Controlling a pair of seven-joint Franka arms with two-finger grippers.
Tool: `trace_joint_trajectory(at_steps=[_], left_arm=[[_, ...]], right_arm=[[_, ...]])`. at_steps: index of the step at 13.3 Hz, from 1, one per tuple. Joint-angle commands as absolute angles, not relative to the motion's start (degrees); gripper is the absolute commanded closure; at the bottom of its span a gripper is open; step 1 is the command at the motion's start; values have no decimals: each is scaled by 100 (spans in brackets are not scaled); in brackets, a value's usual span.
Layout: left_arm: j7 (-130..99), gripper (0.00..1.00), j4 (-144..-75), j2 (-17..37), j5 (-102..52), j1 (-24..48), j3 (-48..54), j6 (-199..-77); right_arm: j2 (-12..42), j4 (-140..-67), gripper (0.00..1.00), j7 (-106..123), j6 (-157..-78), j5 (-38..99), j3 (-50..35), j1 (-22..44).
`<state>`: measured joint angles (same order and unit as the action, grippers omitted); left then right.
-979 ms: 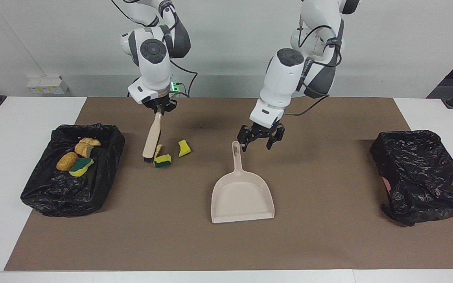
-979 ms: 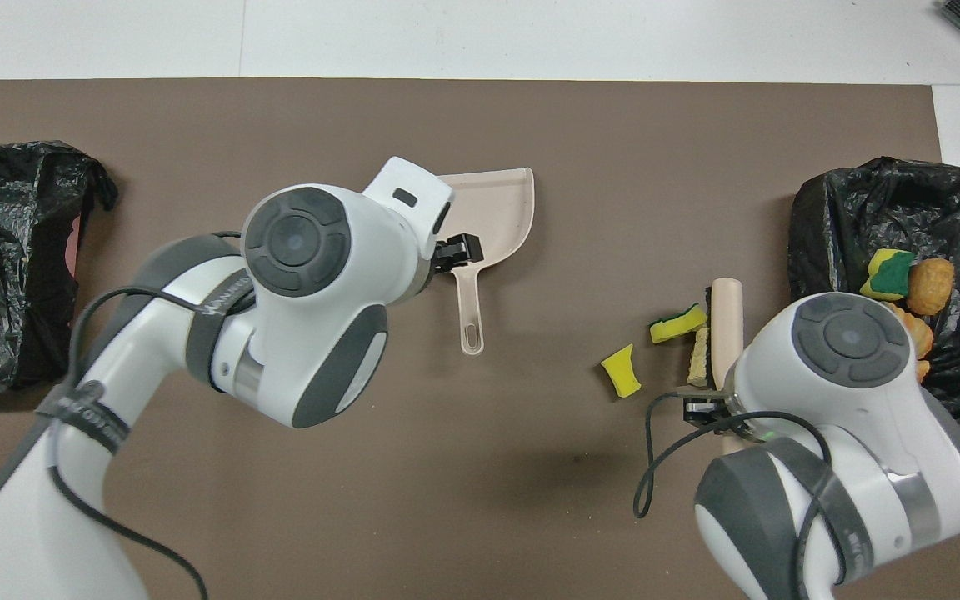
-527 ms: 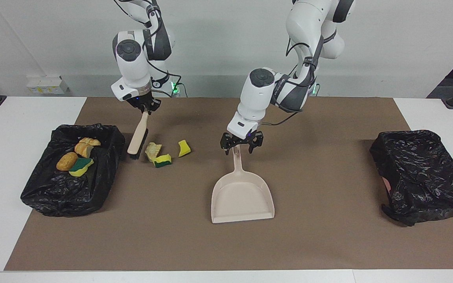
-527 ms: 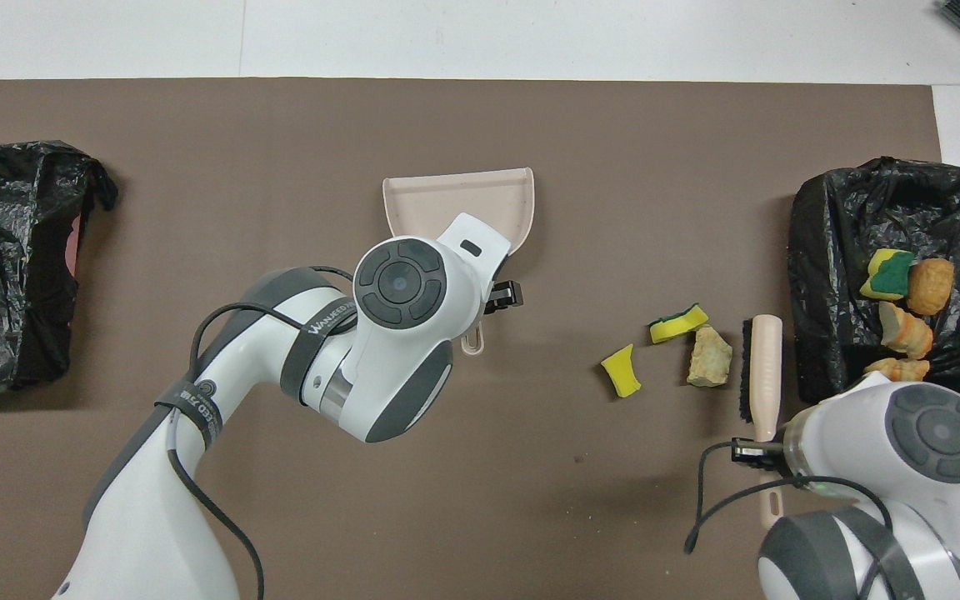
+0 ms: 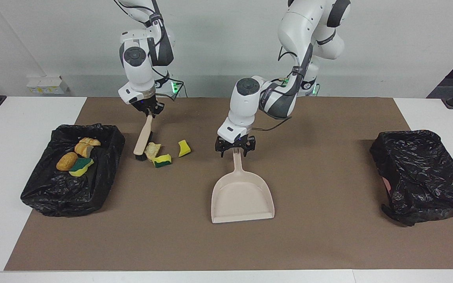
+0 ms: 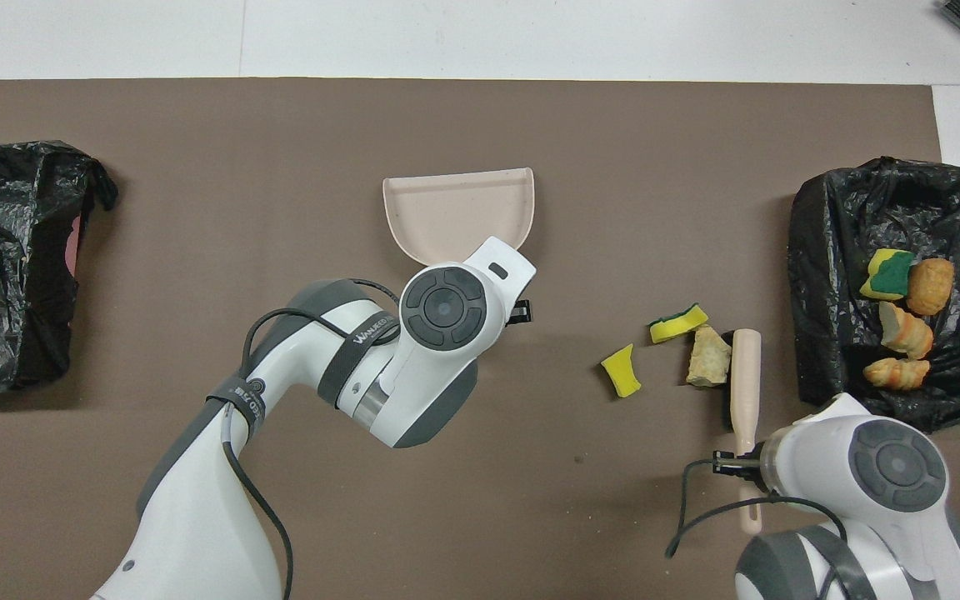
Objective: Sweep and dump trash in bin
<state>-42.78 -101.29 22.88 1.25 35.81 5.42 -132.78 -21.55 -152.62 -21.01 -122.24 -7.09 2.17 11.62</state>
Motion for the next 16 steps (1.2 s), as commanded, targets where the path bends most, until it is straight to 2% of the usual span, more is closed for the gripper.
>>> trace_joint_trajectory(at_steps=[1,2,5,6,8,12,14,15,16], left_arm=[[-4254,45,-10055,2294,438,3683,439,-13079],[-4245,60,-10055,2294,457,3683,448,-12991],[-4219,97,-10011,2276,448,3674,457,-12605],[-4201,100,-10019,2276,448,3613,448,-12586],[-3703,100,-10055,2180,439,3376,457,-12525],[-3200,100,-10256,1987,439,3366,457,-12375],[-2744,100,-10371,1969,387,3051,483,-12331],[-2742,89,-10380,1969,369,3024,475,-12409],[-2742,89,-10380,1977,360,3015,483,-12419]], right_arm=[[-1952,-15144,100,-2092,-12357,-712,176,1388],[-1890,-15057,100,-2161,-12357,-695,176,1467],[-1635,-14836,100,-2460,-12384,-432,176,1713],[-1556,-14740,100,-2487,-12366,-396,167,1740],[-1529,-14669,100,-2645,-12366,-334,158,1871],[-1451,-14547,100,-2926,-12375,112,141,2109],[-1415,-14484,100,-3058,-12375,211,132,2179],[-1406,-14450,100,-3189,-12375,263,132,2293],[-1398,-14441,100,-3243,-12384,281,132,2346]])
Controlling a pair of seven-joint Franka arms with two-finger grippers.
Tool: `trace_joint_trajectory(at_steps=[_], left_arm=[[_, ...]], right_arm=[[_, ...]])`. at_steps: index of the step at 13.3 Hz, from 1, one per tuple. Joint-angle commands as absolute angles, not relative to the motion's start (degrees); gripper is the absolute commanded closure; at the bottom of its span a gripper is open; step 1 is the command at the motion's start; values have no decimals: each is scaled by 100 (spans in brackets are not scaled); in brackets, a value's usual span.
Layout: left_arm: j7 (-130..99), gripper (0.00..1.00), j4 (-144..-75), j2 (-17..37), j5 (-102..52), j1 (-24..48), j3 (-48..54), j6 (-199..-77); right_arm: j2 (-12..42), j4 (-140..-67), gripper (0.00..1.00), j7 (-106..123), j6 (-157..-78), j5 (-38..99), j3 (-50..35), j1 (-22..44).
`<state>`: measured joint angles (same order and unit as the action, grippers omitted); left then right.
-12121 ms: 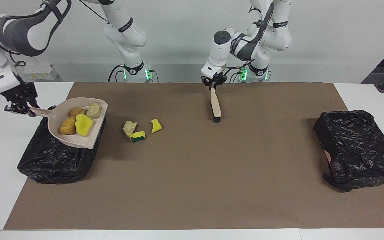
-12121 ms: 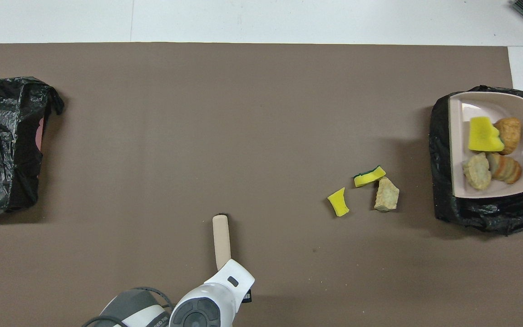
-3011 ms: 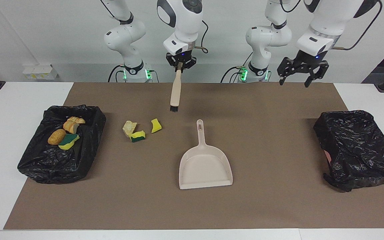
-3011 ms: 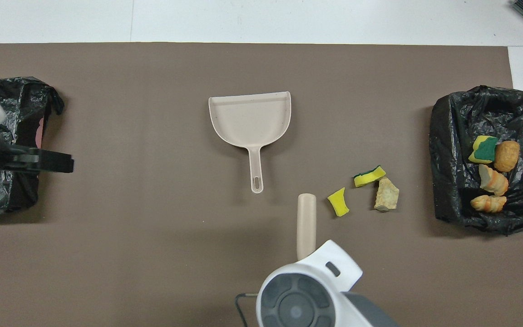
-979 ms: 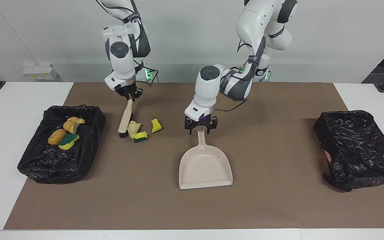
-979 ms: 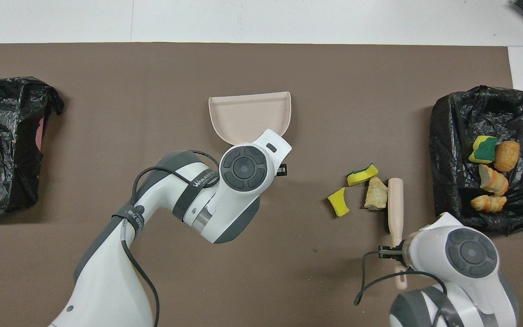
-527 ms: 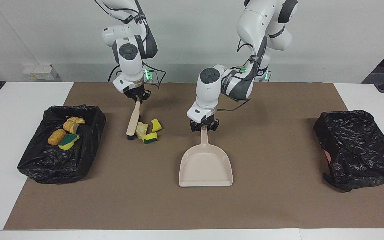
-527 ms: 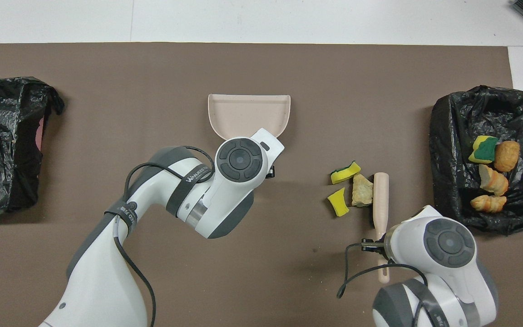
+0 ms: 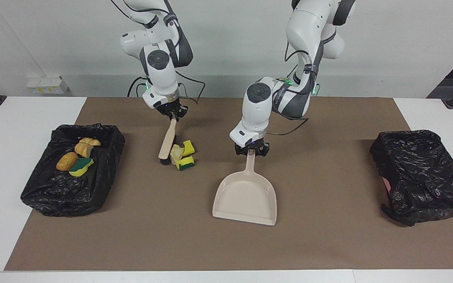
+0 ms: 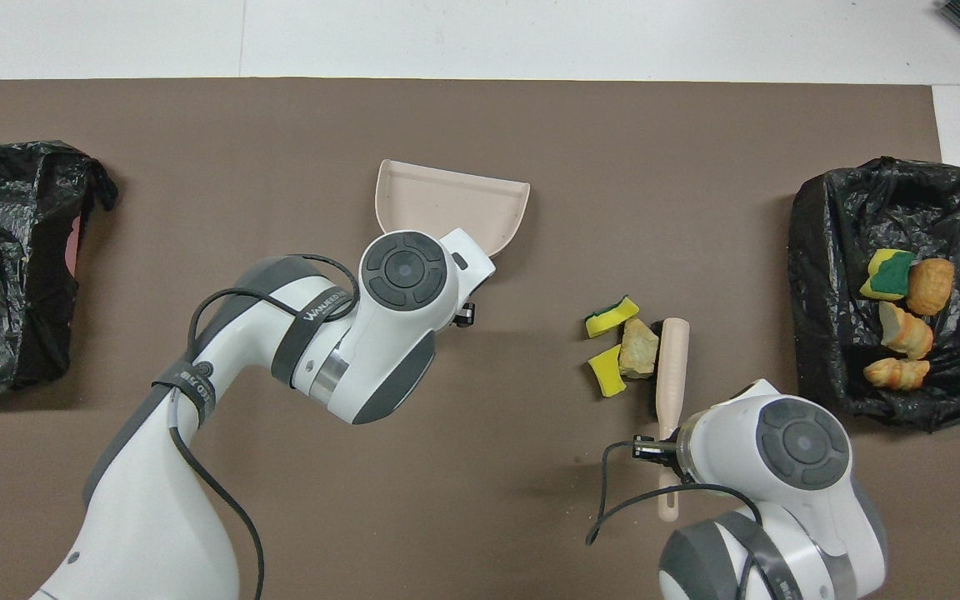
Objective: Sweep and dump trash in bin
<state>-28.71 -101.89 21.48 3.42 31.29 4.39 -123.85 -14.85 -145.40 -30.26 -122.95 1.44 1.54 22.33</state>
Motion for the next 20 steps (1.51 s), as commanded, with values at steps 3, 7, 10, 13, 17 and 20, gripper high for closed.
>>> trace_joint_trajectory(at_steps=[3,7,10,13,17,20], left_arm=[[-2848,1,-10301,1986,360,3050,466,-12366],[-2690,0,-10257,2004,465,3059,457,-12357],[-2400,0,-10257,2021,448,3050,457,-12471],[-2382,68,-10274,2022,431,3041,466,-12568],[-1823,100,-10266,2021,439,3032,448,-12525],[-619,100,-10274,1820,448,2709,422,-12245]], right_arm=[[-1380,-14405,100,-3261,-12384,342,132,2461],[-1380,-14396,100,-3269,-12384,369,132,2478],[-1397,-14396,100,-3330,-12366,378,123,2583],[-1231,-14397,100,-3989,-12410,378,123,3093],[-1090,-14230,100,-4210,-12577,369,123,3146],[-1072,-14177,100,-4227,-12568,378,123,3164]])
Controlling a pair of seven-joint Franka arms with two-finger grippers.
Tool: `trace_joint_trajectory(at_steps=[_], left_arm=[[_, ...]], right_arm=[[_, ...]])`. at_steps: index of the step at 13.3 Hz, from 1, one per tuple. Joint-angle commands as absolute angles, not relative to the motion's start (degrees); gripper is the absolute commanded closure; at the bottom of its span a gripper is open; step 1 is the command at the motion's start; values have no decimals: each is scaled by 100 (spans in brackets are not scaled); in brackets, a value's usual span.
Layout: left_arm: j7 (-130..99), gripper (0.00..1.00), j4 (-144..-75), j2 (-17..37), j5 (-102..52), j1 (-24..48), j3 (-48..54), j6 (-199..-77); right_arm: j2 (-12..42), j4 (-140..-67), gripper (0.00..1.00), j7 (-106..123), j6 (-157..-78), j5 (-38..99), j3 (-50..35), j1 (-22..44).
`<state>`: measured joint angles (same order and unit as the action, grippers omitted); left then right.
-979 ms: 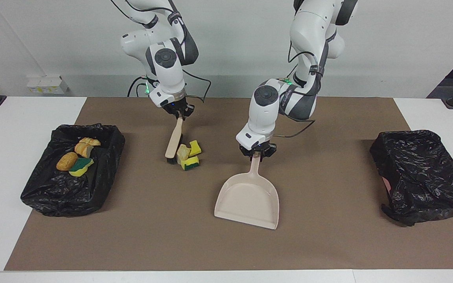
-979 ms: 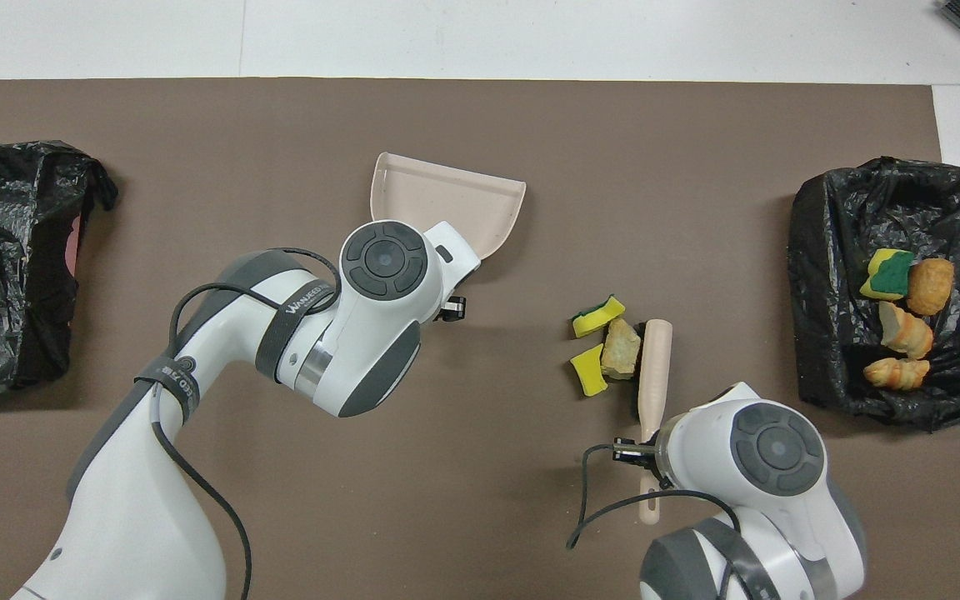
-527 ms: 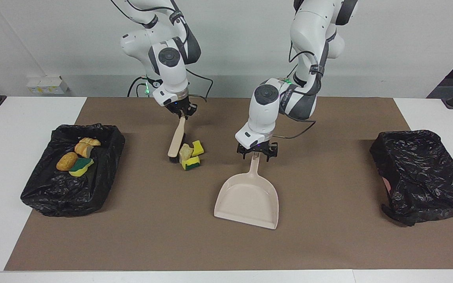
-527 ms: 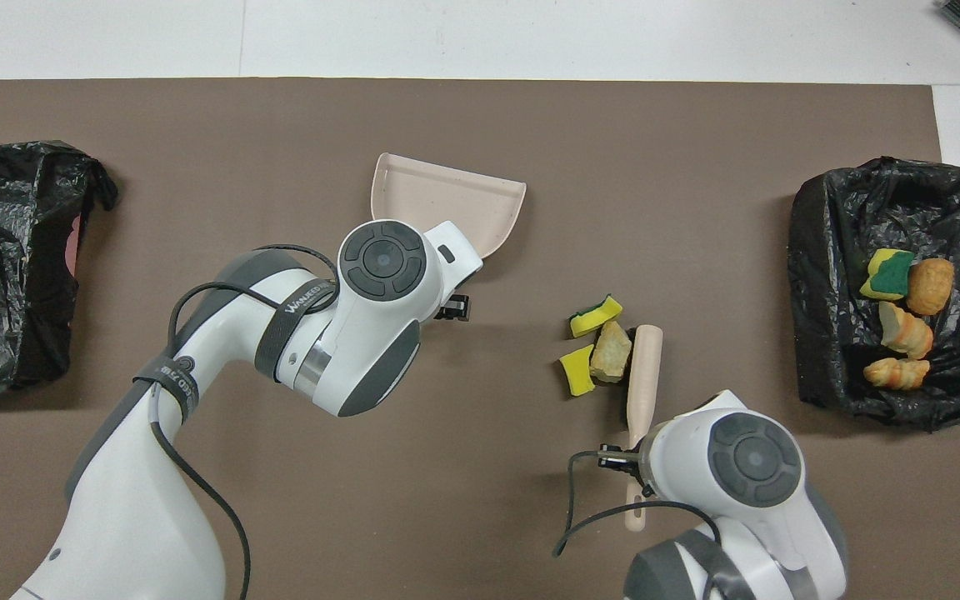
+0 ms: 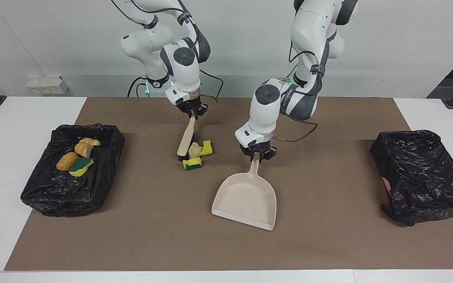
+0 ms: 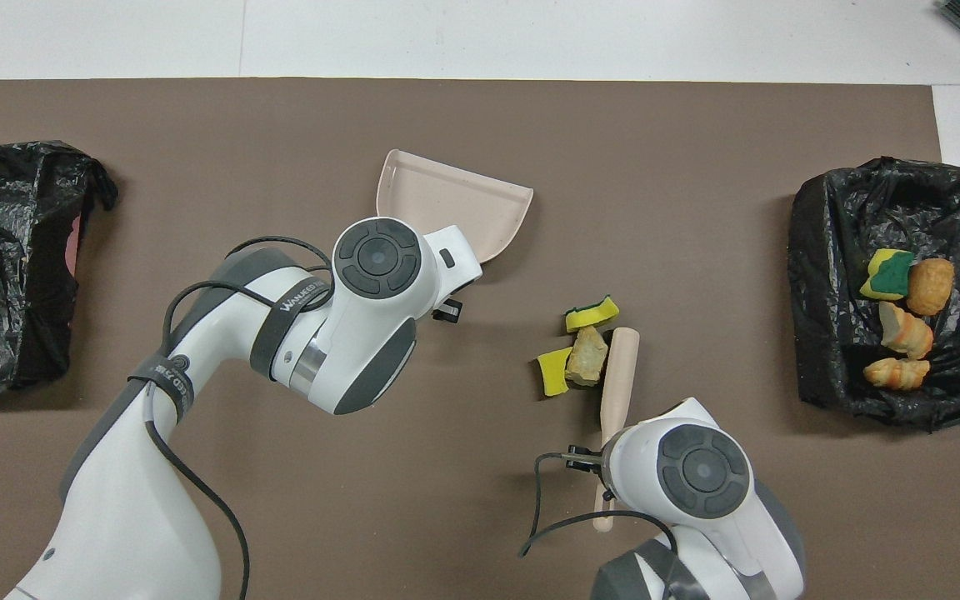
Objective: Sweep and dump trash in bin
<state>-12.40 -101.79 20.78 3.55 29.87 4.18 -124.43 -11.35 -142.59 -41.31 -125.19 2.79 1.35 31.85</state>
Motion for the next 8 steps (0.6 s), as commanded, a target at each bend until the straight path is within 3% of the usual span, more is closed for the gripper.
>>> trace_joint_trajectory(at_steps=[1,4,8], left_arm=[[-224,100,-10292,1698,448,2603,422,-12069],[1296,100,-10318,1346,431,1927,404,-11427],[3843,100,-10510,1011,422,1170,404,-10785]], right_arm=[[-1072,-14177,100,-4228,-12568,369,123,3164],[-1072,-14168,100,-4385,-12586,369,114,3173],[-845,-14168,100,-4789,-12760,378,105,3734]])
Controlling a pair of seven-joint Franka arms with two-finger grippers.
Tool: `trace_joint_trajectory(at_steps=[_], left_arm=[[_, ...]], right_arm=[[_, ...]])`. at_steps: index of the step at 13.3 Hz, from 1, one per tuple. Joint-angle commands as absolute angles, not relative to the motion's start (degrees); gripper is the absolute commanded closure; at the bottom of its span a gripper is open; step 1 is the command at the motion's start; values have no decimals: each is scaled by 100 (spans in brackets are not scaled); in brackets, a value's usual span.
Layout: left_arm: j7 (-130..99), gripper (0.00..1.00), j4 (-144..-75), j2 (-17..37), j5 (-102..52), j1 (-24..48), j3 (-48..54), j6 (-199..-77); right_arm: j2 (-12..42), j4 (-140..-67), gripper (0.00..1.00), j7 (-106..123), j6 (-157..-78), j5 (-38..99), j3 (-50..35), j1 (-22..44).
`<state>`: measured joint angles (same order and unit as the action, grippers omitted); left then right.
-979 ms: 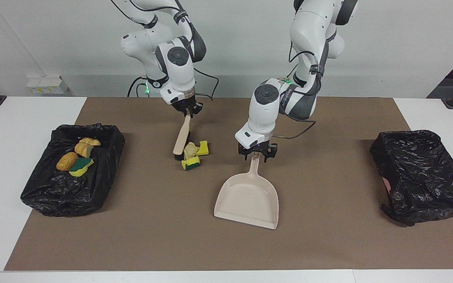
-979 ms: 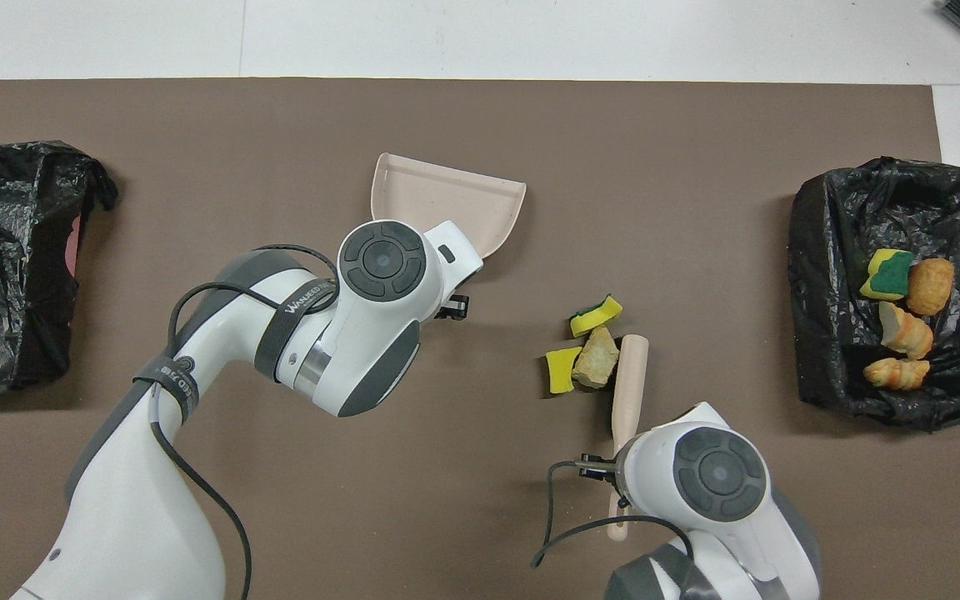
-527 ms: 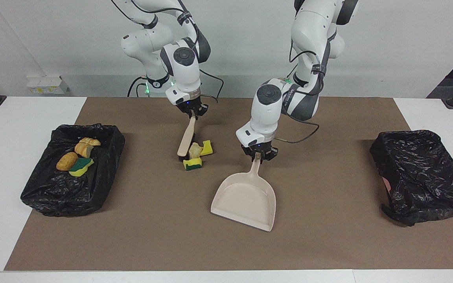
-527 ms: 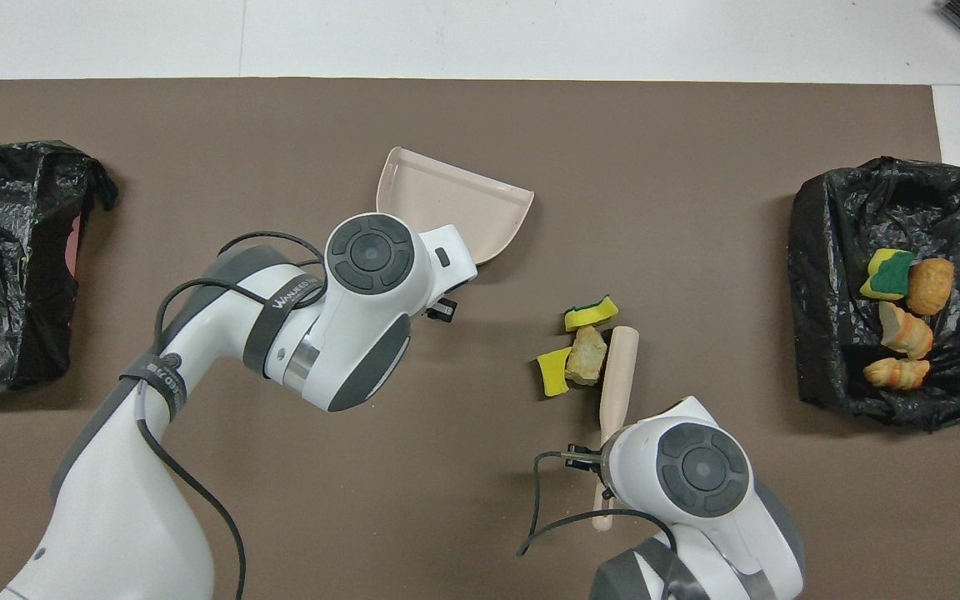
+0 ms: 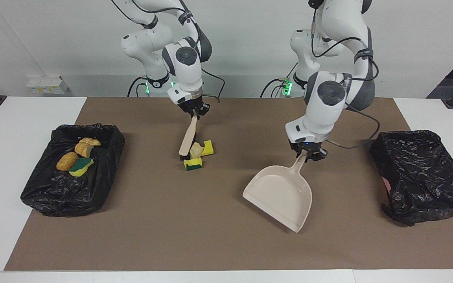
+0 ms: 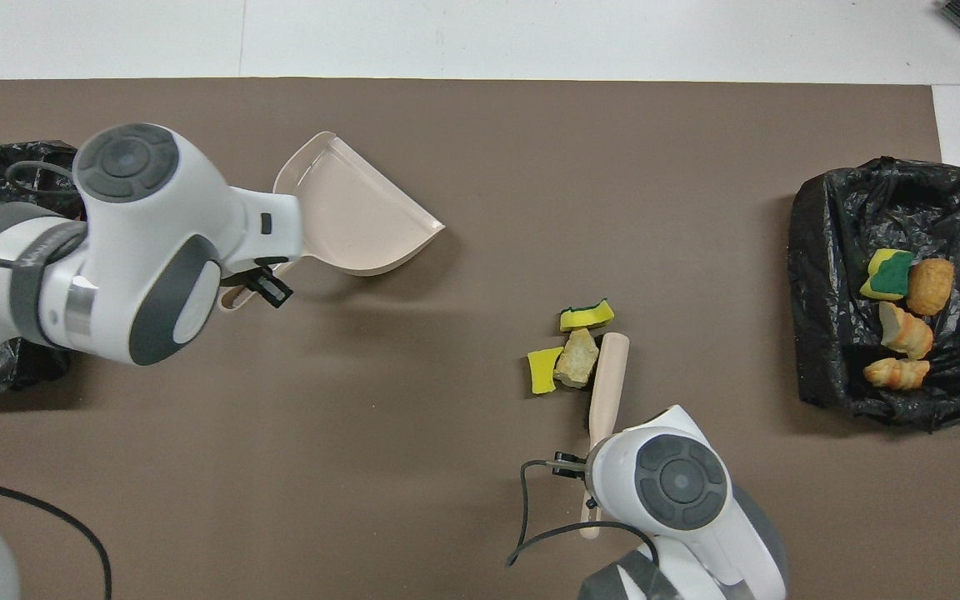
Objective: Sweep and dump trash in bin
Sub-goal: 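Move the dustpan toward the debris with the left gripper while the right gripper sweeps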
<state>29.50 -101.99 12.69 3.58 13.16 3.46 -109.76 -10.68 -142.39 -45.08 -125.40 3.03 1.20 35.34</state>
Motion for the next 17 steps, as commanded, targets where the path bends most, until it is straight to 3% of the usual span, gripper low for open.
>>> trace_joint_trajectory(at_steps=[1,8,17], left_arm=[[4346,100,-10607,950,422,1073,404,-10775],[5054,100,-12294,-52,571,1590,413,-11301],[5675,100,-12629,-176,809,1696,404,-11865]], right_arm=[[-731,-14142,100,-4860,-12875,395,105,3822],[8,-13317,100,-5063,-12911,378,-167,3858],[597,-12323,100,-3226,-12876,387,-167,3903]])
